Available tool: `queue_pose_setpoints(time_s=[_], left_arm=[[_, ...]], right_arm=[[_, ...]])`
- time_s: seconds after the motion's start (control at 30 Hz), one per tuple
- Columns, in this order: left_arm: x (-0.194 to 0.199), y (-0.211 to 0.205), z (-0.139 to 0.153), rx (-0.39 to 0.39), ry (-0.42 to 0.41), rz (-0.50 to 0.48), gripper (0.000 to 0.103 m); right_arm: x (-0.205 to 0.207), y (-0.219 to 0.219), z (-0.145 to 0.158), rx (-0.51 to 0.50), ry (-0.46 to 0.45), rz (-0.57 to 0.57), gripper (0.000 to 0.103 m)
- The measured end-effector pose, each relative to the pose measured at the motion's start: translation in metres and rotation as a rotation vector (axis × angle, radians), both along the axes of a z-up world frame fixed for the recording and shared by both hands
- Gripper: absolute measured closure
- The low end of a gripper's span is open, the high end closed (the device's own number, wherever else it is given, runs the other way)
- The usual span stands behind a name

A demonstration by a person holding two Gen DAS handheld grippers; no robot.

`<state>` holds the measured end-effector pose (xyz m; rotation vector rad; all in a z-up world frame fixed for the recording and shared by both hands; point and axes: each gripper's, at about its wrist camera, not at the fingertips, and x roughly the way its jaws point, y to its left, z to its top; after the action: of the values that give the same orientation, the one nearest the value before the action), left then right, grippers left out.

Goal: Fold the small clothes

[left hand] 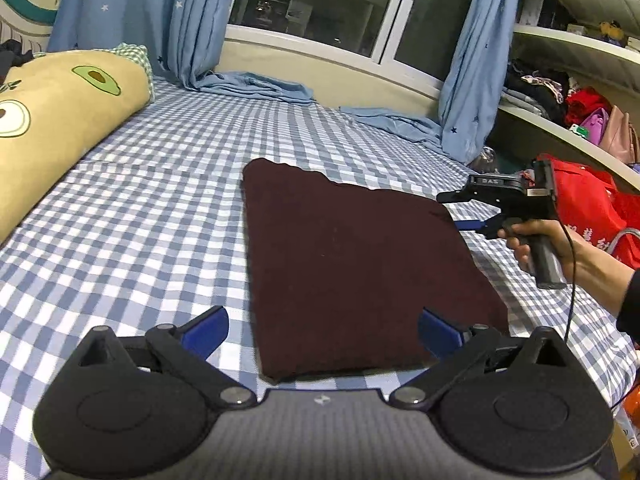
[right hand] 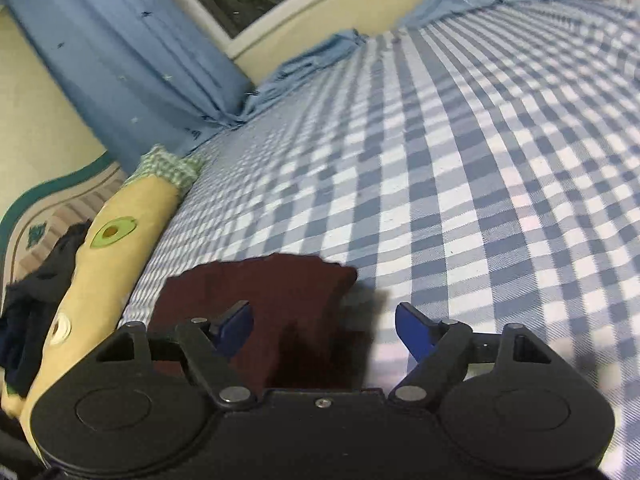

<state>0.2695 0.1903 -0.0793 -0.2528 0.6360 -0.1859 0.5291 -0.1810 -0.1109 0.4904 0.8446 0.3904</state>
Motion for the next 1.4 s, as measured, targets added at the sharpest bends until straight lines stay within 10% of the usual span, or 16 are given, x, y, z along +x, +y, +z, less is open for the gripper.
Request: queue_pose_setpoints(time_s=[0.2, 0.4, 0.53, 0.7, 0.83, 1.07, 1.13, 1.2, 1.33, 1.4], left_arm=[[0.003, 0.003, 0.003, -0.032, 0.001, -0.006, 0.001], [0.004, -0.004, 0.011, -0.009, -0.009, -0.013, 0.001], [0.002, -0.008, 0.015, 0.021, -0.011, -0.020, 0.001], [-0.003, -0.014, 0.021, 0.024, -0.022, -0.023, 0.001], [-0.005, -0.019, 0.024, 0.024, -0.041, -0.031, 0.001], [-0.011, -0.025, 0.033, 0.017, -0.064, -0.035, 0.001], [-0.017, -0.026, 0.037, 0.025, -0.075, -0.039, 0.001], [-0.022, -0.025, 0.039, 0.035, -0.073, -0.040, 0.001], [-0.028, -0.023, 0.039, 0.045, -0.069, -0.029, 0.001], [-0.028, -0.022, 0.038, 0.035, -0.067, -0.024, 0.001]], right_arm=[[0.032, 0.006, -0.011, 0.141, 0.021, -0.006, 0.087], [0.061, -0.005, -0.048, 0.119, 0.125, -0.045, 0.088], [0.057, -0.021, -0.081, 0.285, 0.157, -0.095, 0.089], [0.033, -0.038, -0.056, 0.232, 0.102, -0.109, 0.051], [-0.024, -0.030, -0.009, 0.021, -0.054, 0.060, 0.052], [-0.101, 0.007, 0.003, 0.225, -0.065, 0.276, 0.053], [-0.108, 0.012, -0.014, 0.176, -0.050, 0.236, 0.063], [-0.106, 0.007, -0.042, 0.136, -0.001, 0.175, 0.103], [-0.115, -0.009, -0.050, 0.213, 0.016, 0.117, 0.098], [-0.135, -0.006, -0.032, 0.189, -0.059, 0.145, 0.074]])
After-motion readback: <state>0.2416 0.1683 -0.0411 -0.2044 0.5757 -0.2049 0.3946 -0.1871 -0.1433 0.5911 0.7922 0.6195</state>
